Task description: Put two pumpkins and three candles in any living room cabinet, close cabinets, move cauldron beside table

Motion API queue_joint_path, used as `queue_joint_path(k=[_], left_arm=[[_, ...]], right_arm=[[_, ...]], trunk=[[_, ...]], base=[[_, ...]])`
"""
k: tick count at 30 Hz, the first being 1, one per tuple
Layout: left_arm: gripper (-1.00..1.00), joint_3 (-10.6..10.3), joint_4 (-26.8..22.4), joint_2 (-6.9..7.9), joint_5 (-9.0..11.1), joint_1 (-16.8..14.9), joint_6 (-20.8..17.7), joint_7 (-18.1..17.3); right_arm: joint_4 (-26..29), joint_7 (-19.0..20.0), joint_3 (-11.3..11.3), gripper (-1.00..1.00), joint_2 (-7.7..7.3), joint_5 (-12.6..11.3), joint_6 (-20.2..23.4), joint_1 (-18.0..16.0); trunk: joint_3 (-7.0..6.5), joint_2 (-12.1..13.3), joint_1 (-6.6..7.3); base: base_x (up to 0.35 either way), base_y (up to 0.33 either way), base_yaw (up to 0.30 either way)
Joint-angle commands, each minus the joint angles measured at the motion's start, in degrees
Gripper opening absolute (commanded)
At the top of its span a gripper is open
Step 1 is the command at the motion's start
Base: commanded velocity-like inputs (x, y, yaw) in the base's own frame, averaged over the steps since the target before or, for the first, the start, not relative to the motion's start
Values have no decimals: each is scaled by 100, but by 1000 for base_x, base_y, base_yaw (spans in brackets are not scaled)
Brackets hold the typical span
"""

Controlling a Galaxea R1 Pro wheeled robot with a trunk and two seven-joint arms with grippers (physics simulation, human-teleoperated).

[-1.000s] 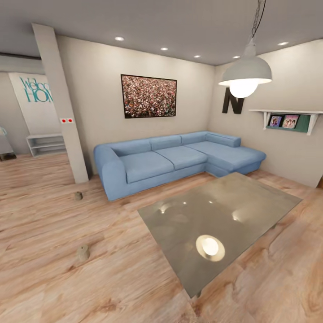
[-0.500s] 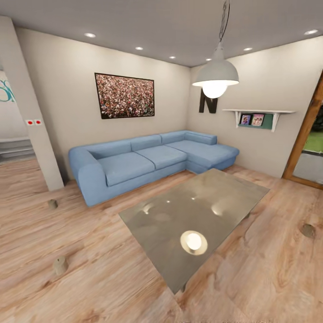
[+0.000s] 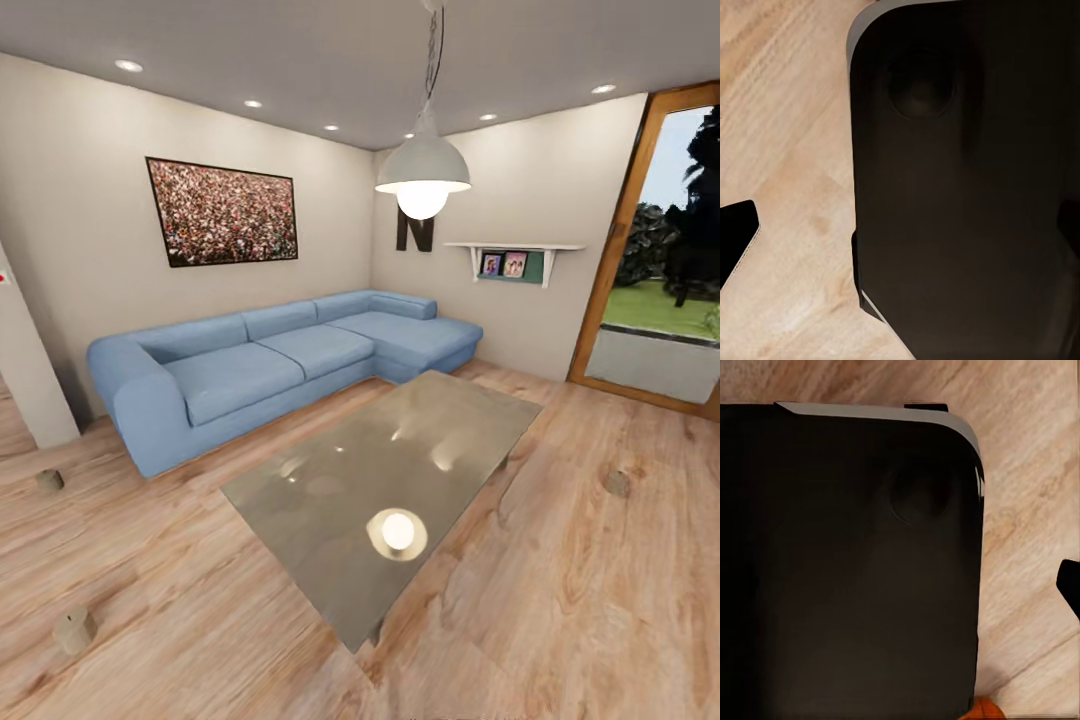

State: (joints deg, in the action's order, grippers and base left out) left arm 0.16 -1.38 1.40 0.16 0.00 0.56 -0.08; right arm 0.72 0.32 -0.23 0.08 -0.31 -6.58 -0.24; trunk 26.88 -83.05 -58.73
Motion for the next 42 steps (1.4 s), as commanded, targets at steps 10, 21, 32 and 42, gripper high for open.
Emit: queue_joint_path(k=[10, 21, 32, 42], left_arm=[[100, 1, -4, 1, 2, 0, 5, -1], [100, 1, -3, 1, 2, 0, 6, -1], [100, 1, -4, 1, 2, 0, 6, -1], [100, 1, -3, 1, 2, 0, 6, -1]], right_arm=[[-2, 3, -5, 100, 1, -4, -19, -2], [-8, 3, -11, 100, 1, -4, -85, -2], [-43, 3, -12, 100, 1, -4, -211, -2], [-46, -1, -28, 100, 0, -162, -212, -2]], trunk=[[5, -3, 0], [5, -3, 0], [5, -3, 0], [5, -3, 0]], base=[[0, 0, -292], [0, 0, -292], [0, 0, -292], [0, 0, -292]])
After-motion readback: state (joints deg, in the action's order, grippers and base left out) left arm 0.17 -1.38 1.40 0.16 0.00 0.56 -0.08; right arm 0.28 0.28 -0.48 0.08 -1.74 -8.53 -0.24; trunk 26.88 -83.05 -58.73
